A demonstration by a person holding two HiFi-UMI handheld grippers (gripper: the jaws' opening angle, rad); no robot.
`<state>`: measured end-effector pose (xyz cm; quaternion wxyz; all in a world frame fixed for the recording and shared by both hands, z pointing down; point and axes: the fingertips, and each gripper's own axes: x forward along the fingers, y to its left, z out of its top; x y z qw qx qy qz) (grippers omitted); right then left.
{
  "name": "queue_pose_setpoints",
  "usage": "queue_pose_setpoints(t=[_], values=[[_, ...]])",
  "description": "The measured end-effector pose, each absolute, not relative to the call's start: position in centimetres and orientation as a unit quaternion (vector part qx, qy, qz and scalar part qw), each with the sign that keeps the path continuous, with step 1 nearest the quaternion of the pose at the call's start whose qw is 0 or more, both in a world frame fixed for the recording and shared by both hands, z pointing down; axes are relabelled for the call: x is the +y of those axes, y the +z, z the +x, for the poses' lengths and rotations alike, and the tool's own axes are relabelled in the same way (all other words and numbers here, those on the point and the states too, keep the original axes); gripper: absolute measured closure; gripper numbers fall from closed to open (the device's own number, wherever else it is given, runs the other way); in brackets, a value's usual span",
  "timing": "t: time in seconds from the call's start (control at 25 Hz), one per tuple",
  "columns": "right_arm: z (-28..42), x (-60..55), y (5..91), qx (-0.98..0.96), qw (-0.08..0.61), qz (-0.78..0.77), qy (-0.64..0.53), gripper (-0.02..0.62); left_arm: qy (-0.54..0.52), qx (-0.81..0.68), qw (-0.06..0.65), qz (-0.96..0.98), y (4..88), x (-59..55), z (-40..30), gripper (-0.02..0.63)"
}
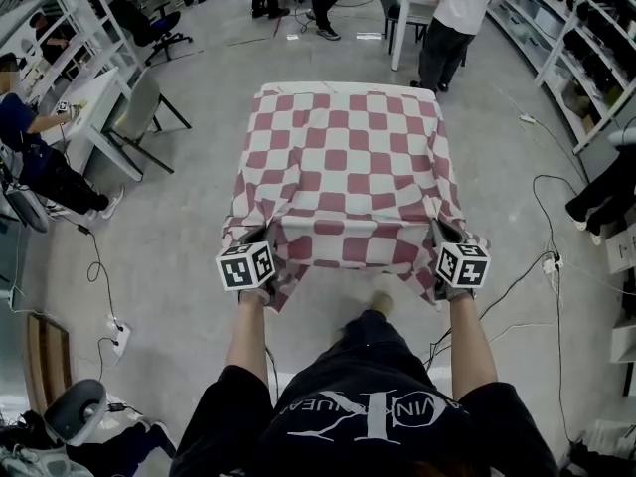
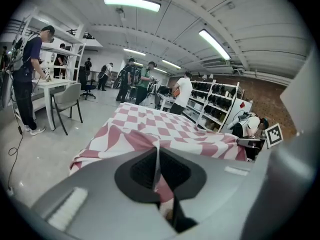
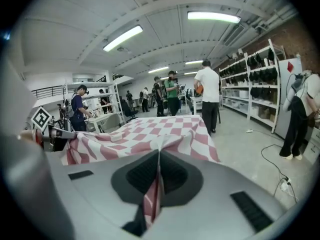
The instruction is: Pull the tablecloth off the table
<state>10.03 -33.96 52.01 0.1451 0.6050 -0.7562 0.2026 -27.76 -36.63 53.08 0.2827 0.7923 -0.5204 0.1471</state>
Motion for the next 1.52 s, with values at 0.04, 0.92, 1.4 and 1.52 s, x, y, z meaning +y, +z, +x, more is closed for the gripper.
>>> queue_pose_setpoints(t=[0.04, 0.92, 1.4, 1.52], values=[[10.1, -33.8, 51.5, -0.757, 0.139, 0.606, 0.201, 0.580, 0.141, -0.522, 0.279, 0.794, 52.7, -36.5, -27.8, 0.595], [12.1, -27.7, 46.3, -0.806, 0.107, 0.564, 0.145, 0.580, 0.074, -0.577, 0.235, 0.779, 47.5, -27.9, -25.7, 0.595], [14.1, -25.5, 43.9, -0.819, 0.099, 0.547, 0.138, 0.580, 0.057, -0.599, 0.216, 0.769, 44.4, -24.9, -23.5, 0.595], [13.6, -25.7, 43.0, -0.822, 0.097, 0.544, 0.136, 0.580, 0.053, -0.603, 0.216, 0.766, 43.8, -24.9, -24.0, 0.595]])
